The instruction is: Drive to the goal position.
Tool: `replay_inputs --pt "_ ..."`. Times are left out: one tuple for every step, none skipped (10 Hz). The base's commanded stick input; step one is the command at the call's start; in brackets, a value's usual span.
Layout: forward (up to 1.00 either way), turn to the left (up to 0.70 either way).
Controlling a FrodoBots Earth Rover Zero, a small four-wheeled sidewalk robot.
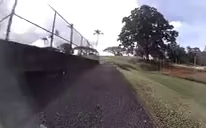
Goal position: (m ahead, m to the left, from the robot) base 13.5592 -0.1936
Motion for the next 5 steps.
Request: replay_inputs --pt "0.85 0.34" --pt "0.85 0.34" --pt "0.85 0.34" --pt "0.85 0.34" --pt "0.85 0.16"
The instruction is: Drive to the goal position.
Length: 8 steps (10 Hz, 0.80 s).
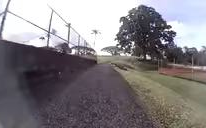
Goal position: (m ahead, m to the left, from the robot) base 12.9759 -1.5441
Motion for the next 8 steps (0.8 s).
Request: replay_inputs --pt "0.85 0.00" --pt "0.85 0.00" --pt "0.85 0.00" --pt "0.85 0.00" --pt "0.85 0.00" --pt "0.85 0.00" --pt "0.85 0.00" --pt "0.85 0.00"
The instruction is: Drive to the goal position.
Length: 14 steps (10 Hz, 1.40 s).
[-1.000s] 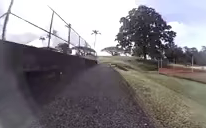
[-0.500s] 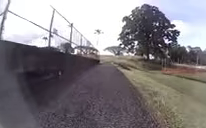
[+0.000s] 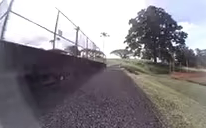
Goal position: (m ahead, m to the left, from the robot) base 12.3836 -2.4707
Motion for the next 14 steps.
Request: replay_inputs --pt "0.85 0.00" --pt "0.85 0.00" --pt "0.85 0.00" --pt "0.85 0.00" --pt "0.85 0.00" --pt "0.85 0.00" --pt "0.85 0.00" --pt "0.85 0.00" --pt "0.85 0.00" --pt "0.85 0.00" --pt "0.85 0.00" --pt "0.85 0.00" --pt "0.85 -0.32" --pt "0.85 -0.34"
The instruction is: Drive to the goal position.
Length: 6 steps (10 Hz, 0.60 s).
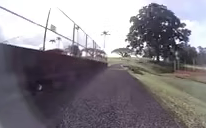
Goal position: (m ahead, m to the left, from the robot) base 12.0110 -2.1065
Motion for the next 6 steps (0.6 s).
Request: replay_inputs --pt "0.85 -0.32" --pt "0.85 -0.24" --pt "0.85 -0.05" --pt "0.85 0.00" --pt "0.85 0.00" --pt "0.85 0.00"
